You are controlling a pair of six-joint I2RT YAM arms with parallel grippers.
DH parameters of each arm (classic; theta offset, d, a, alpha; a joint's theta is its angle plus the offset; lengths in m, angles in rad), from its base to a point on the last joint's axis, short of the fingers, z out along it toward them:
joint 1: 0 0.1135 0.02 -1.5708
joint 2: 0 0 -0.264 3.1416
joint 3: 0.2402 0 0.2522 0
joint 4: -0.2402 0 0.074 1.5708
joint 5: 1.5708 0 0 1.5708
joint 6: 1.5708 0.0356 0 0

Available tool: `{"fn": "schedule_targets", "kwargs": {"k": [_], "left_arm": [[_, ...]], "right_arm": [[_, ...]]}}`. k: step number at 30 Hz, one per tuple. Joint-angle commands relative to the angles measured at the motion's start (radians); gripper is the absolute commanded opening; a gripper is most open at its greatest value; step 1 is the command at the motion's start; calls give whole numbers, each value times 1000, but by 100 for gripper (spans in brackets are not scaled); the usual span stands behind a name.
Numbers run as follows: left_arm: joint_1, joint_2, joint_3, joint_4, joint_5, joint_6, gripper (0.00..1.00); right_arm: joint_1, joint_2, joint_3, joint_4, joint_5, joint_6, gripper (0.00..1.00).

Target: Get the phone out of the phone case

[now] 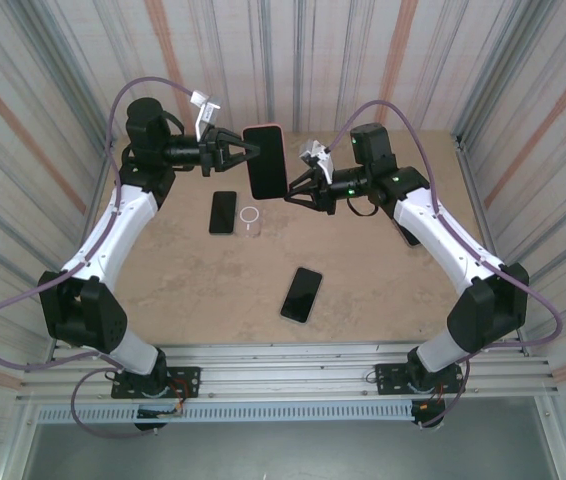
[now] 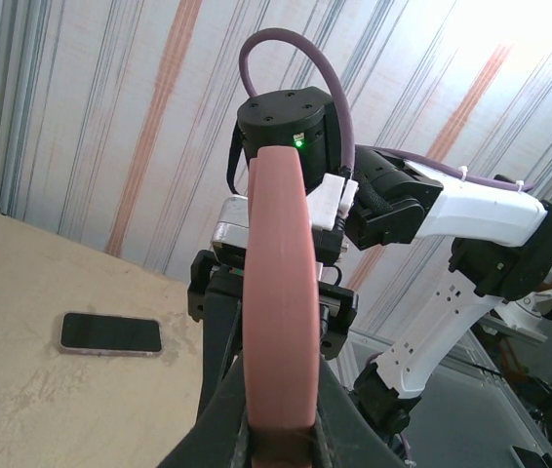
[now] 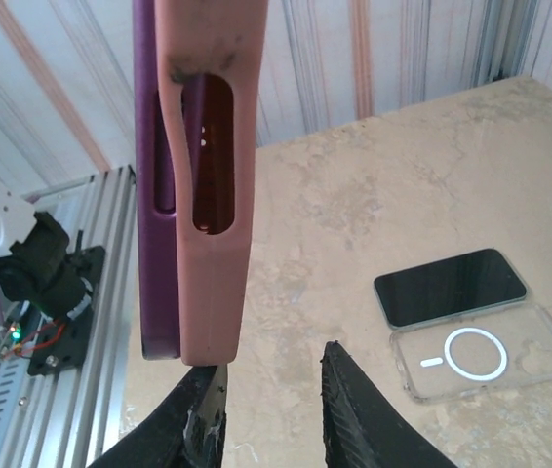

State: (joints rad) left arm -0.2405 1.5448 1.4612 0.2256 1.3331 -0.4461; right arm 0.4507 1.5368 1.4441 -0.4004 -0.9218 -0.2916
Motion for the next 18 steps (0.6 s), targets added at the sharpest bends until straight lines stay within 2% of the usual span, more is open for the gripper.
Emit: {"fn": "schedule_targets", "kwargs": {"k": [1, 9, 12, 16, 18], "left_arm": [[-42, -29, -12, -46, 32, 6, 0], [-29, -28, -9, -58, -15, -11, 0], [-19, -23, -12, -14, -27, -79, 0], [-8, -26, -6, -51, -71, -104, 0], [15, -23, -10, -15, -109, -193, 0]], "right_arm": [[6, -50, 14, 147, -79, 45, 31], [-13, -67, -16, 201, -150, 125, 35], [-14, -73, -27, 203, -152, 132, 36], [-16, -76, -44, 235, -169, 170, 36], [-21, -77, -49, 229, -165, 177, 37]]}}
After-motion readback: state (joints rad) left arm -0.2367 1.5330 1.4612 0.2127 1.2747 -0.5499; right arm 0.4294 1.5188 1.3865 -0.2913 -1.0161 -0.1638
